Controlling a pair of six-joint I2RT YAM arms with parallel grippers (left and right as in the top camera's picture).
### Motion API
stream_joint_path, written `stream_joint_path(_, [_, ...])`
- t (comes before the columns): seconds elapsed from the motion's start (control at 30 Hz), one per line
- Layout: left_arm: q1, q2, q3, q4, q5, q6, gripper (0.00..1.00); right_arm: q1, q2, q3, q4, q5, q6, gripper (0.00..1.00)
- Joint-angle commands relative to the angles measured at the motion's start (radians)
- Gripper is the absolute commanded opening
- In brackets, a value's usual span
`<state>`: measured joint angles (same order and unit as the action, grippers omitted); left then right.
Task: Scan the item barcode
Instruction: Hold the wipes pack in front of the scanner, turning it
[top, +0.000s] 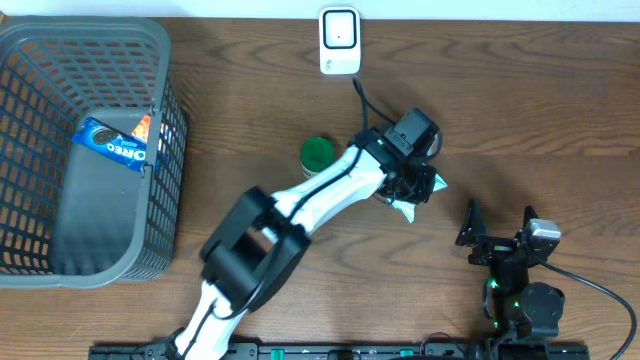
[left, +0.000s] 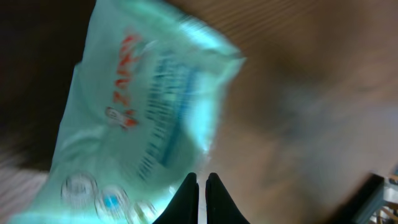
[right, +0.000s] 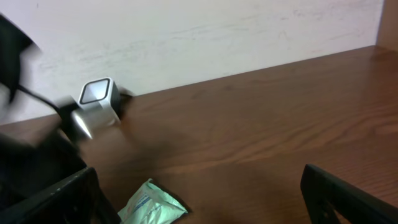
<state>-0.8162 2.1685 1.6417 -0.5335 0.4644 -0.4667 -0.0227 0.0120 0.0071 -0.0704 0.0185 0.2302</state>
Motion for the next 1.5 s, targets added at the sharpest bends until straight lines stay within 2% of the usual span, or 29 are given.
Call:
stream_joint_path(0.0, [0.023,0.077,-0.008,0.003,0.023,-0.030,0.08,0.010,-0.005,-0.002,-0.004,0.005,0.008,0.99])
stream_joint_path(0.23, [0.039,0.070,0.006,-0.003,0.026,-0.027,0.08,0.010,-0.005,-0.002,-0.004,0.005,0.008,0.99])
stream_joint_path(0.4, [0.039,-0.041,0.039,-0.035,0.013,0.029,0.07,0.010,-0.005,-0.002,-0.004,0.005,0.008,0.99])
stream_joint_path(0.63, [0.046,-0.106,0.039,-0.037,-0.146,0.021,0.08,0.010,-0.005,-0.002,-0.004,0.005,0.008,0.99])
stream_joint_path(0.73, [0.058,-0.088,0.038,-0.035,-0.194,0.021,0.08,0.010,-0.005,-0.002,-0.004,0.006,0.008,0.99])
stream_joint_path(1.2, [0.061,0.084,0.034,0.027,-0.199,0.017,0.08,0.010,-0.005,-0.002,-0.004,0.005,0.008,0.99])
stream_joint_path(1.47, [0.066,0.080,0.048,0.012,-0.301,0.006,0.08,0.010,-0.005,-0.002,-0.004,0.005,0.008,0.99])
